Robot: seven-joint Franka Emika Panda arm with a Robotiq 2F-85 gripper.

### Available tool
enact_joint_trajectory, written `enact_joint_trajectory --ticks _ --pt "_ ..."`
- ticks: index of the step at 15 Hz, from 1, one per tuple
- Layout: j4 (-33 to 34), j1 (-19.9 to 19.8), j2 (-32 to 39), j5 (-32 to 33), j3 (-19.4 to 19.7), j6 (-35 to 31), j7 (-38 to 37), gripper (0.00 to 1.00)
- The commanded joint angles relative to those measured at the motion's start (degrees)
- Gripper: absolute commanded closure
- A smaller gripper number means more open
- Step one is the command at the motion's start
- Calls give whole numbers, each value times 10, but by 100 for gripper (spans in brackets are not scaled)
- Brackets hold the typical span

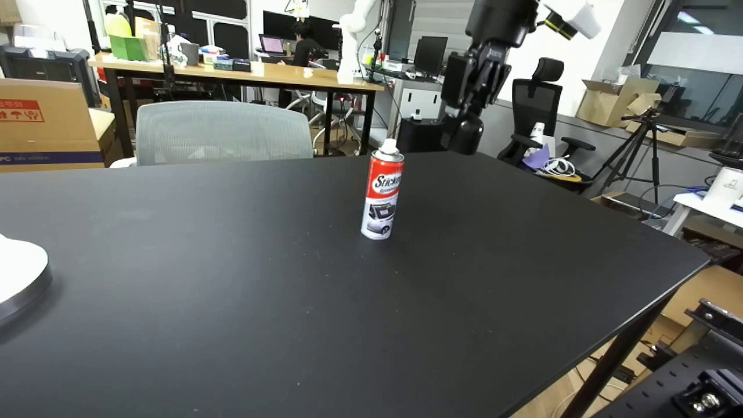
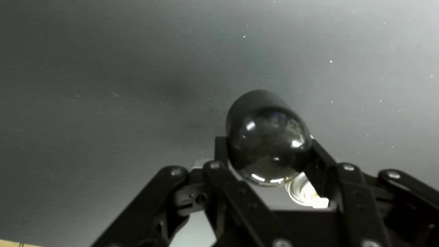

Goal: Put the black lid on the can

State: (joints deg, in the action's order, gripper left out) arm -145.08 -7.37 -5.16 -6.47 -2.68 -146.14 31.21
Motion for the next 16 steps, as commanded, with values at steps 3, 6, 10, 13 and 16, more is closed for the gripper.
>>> enact_joint_trajectory --ticks 3,6,10,13,16 --pt "76 62 -5 15 9 85 -47 68" --pt "103 82 12 17 5 99 -55 68" --pt "127 90 53 27 6 94 -58 68" --pt "142 88 88 31 4 94 -58 68" --pt "154 90 112 29 -3 91 -57 68"
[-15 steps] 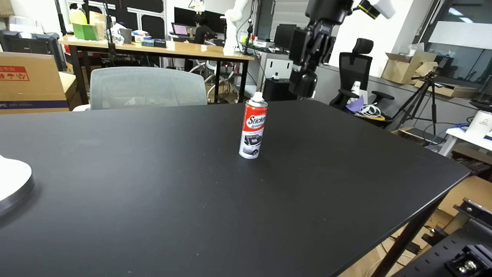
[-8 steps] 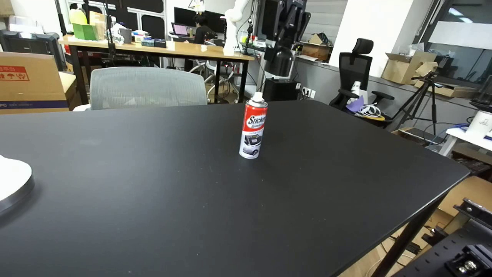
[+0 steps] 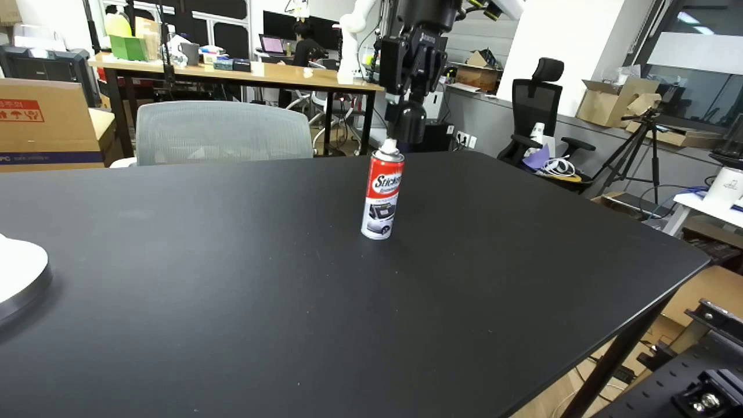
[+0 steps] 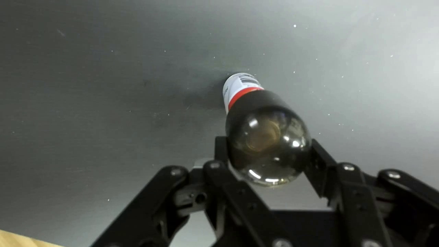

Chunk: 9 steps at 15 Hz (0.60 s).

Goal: Put the black lid on the can

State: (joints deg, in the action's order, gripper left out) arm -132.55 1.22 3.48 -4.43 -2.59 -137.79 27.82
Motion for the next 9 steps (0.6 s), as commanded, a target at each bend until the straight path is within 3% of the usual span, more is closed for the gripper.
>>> enact_joint_trajectory --ticks 1,9 --pt "31 4 30 5 -7 6 -20 68" --pt "39 10 36 14 -23 -7 -27 68"
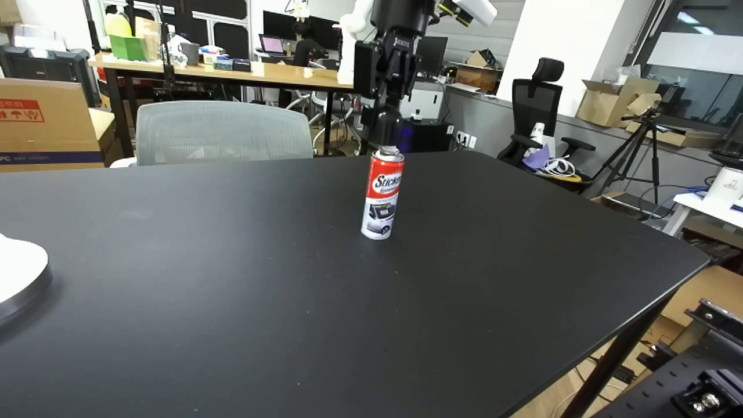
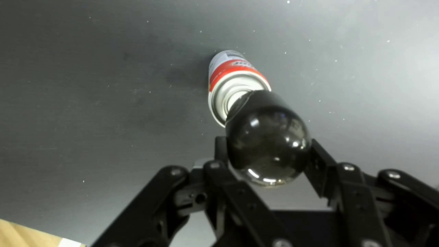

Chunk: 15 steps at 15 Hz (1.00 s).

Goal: Put the black lid on the can

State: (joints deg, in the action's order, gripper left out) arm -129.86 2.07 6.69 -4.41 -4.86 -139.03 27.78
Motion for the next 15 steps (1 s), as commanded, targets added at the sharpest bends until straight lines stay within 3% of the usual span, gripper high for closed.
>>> enact_joint_trajectory --ticks 1,15 --pt "10 1 2 14 1 4 -28 68" --pt "3 -10 15 19 11 1 -32 68"
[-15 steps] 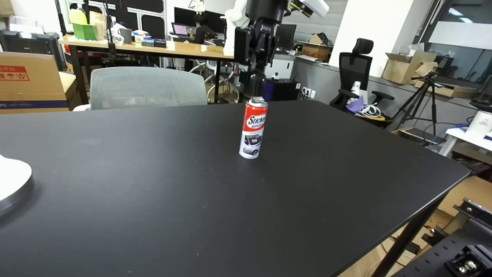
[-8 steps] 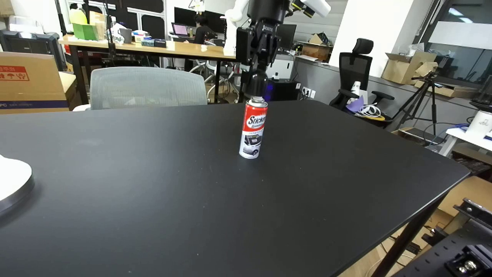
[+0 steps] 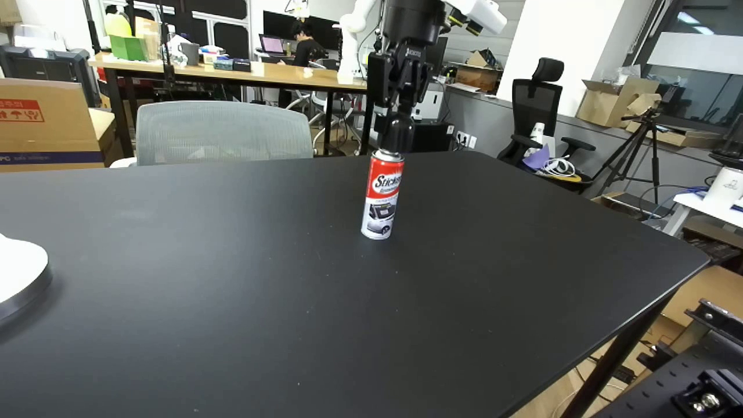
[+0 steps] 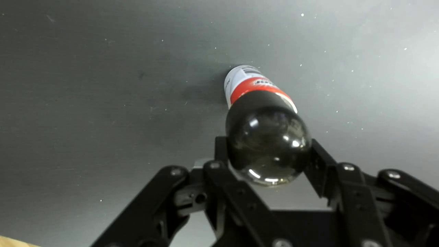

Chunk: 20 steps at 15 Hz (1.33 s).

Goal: Put the black lid on the can

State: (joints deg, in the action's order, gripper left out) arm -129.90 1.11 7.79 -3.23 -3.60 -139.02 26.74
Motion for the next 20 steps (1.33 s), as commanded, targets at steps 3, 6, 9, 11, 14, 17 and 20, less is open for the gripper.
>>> enact_joint_trajectory --ticks 3,6,9,11,14,17,20 --pt "2 3 6 5 -6 1 -22 68" --pt "1 5 8 6 -10 0 -24 68" --pt "-1 6 6 6 -11 0 -24 68" --pt "-2 5 4 4 -12 2 -24 68" --pt "-2 3 4 3 -10 1 -22 68" --pt "-3 2 4 3 -10 0 -22 68" --pt "-3 2 5 5 -9 -1 -24 68"
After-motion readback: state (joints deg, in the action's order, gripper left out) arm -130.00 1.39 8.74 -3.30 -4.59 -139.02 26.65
